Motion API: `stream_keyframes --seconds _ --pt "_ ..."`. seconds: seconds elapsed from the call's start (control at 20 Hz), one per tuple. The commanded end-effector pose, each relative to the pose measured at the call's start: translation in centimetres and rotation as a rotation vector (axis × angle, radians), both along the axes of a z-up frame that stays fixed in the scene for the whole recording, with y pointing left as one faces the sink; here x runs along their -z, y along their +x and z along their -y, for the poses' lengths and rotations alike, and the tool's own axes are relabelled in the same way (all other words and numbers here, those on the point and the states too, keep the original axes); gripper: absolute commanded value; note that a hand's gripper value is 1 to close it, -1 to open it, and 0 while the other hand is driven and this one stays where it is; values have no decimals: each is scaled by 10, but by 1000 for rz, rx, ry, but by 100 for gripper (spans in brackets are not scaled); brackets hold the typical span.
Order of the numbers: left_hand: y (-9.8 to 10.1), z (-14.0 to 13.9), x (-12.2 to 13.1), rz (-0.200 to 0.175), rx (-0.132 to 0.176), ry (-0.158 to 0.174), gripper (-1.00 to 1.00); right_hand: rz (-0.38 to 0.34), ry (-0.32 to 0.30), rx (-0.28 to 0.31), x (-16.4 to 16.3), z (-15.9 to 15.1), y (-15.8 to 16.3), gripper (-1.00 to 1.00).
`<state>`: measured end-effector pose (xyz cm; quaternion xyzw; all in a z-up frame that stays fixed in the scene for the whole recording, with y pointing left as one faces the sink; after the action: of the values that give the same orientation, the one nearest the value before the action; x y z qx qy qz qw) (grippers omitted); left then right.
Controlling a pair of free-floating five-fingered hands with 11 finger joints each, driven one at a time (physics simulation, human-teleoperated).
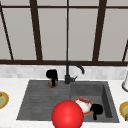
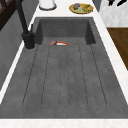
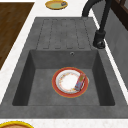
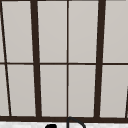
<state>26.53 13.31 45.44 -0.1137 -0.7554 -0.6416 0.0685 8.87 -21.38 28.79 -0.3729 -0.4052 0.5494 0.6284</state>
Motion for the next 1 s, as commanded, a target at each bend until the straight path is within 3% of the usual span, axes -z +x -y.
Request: stream_keyframes --seconds 0.0,0.8,0.95 --pt "-2 31 14 15 0 9 100 0 0 0 0 0 0 0" --pt "-6 159 68 24 -2 12 100 0 0 0 0 0 0 0" --pt "-9 184 82 8 -2 14 100 0 0 0 0 0 0 0"
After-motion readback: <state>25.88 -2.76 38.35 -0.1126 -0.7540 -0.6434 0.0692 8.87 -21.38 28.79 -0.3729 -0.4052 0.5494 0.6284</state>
